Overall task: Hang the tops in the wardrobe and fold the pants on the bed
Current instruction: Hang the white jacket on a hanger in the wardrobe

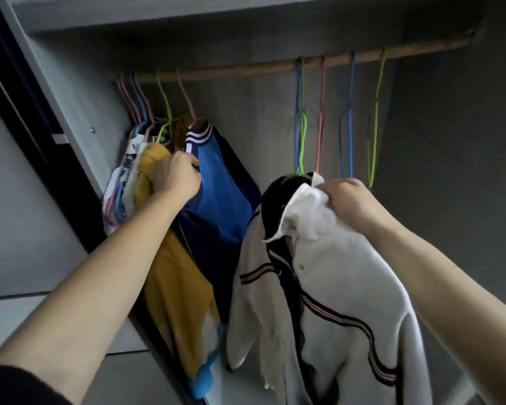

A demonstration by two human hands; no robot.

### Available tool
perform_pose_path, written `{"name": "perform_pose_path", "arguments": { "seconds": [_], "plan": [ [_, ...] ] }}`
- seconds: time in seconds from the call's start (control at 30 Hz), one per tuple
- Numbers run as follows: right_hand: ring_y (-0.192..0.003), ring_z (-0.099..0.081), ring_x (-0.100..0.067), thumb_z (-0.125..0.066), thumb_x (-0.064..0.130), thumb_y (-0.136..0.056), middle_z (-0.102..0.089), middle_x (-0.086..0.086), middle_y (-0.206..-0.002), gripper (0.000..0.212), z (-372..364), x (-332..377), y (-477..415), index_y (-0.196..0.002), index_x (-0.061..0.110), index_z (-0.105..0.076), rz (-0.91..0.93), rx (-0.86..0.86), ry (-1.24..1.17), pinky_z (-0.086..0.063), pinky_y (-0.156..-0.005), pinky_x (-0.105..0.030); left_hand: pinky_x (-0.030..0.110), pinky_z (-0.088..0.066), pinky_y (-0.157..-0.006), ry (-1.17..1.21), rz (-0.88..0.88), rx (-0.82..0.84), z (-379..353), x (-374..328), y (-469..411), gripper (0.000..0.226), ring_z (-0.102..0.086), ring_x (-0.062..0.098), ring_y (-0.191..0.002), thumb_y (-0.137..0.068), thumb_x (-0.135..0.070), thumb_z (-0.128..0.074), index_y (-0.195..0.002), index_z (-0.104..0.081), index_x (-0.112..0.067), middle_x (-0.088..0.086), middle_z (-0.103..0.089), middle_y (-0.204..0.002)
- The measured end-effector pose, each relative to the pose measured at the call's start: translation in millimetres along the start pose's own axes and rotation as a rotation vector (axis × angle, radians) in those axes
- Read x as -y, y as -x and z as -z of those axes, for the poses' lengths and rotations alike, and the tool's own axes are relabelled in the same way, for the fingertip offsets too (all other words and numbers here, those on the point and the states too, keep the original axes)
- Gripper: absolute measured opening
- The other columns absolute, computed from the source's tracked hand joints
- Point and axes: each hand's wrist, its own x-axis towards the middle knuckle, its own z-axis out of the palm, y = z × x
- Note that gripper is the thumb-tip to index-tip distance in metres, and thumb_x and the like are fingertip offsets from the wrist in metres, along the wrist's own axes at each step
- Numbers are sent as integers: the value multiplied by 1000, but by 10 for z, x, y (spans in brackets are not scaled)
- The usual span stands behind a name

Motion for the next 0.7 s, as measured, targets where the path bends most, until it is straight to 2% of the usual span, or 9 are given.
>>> {"name": "perform_pose_path", "arguments": {
  "seconds": [0.07,0.13,0.2,0.3,0.37,0.43,0.53,0.63,0.7],
  "plan": [
    [-74,-52,-19,-47,3,-96,-59,-14,-82,22,43,154,-87,-92,-3,-68,66,-22,-42,-39,-56,-15,34,-47,-75,29,-15,17,-44,-65,-18,35,-63,35,-101,-90,-8,-51,-111,-73,-24,10,-68,-117],
    [-55,-46,-10,-53,7,-93,-50,0,-60,29,27,292,-174,-64,11,-57,84,-41,-145,-36,-49,-18,36,-51,-86,92,-60,49,-84,-69,-47,39,-62,35,-107,-87,-8,-48,-115,-72,-21,10,-68,-121],
    [-41,-44,-6,-58,6,-88,-46,6,-45,42,-68,429,-284,-50,16,-46,89,-47,-231,-32,-42,-16,41,-49,-97,187,-105,114,-107,-28,-97,44,-59,36,-115,-88,-10,-47,-127,-64,-17,13,-64,-128],
    [-39,-43,-4,-58,6,-88,-48,4,-49,37,-313,627,-520,-53,15,-49,118,-49,-226,-33,-40,-15,48,-46,-101,313,-127,202,-88,-7,-184,60,-55,38,-121,-93,-22,-53,-150,-32,-22,17,-56,-136],
    [-47,-46,-8,-57,8,-88,-50,-1,-57,28,-475,730,-704,-61,11,-51,132,-83,-230,-35,-44,-19,49,-48,-96,354,-67,218,-52,-12,-289,65,-57,38,-117,-94,-29,-52,-152,-20,-27,14,-55,-136],
    [-52,-47,-12,-56,8,-88,-50,-3,-59,25,-574,814,-898,-64,11,-50,133,-137,-256,-33,-45,-21,44,-51,-90,306,-19,221,-25,2,-392,56,-60,36,-109,-93,-33,-50,-144,-31,-23,11,-60,-129],
    [-47,-47,-9,-54,10,-89,-49,-1,-55,28,-632,964,-1229,-62,13,-48,166,-225,-240,-31,-42,-20,42,-53,-84,311,-70,223,-4,29,-485,36,-61,35,-102,-91,-30,-52,-126,-53,-20,11,-66,-114],
    [-60,-52,-16,-53,12,-89,-54,-5,-61,26,-750,1073,-1519,-63,11,-52,209,-281,-149,-34,-50,-27,39,-53,-78,308,-108,204,-32,-15,-513,29,-63,36,-99,-90,-30,-52,-118,-58,-22,11,-68,-107],
    [-70,-57,-22,-51,14,-91,-60,-10,-70,24,-912,1045,-1672,-68,10,-57,220,-252,-66,-39,-57,-32,39,-51,-77,298,-121,185,-53,-66,-523,28,-62,38,-100,-90,-30,-51,-115,-58,-22,13,-67,-109]
  ]
}}
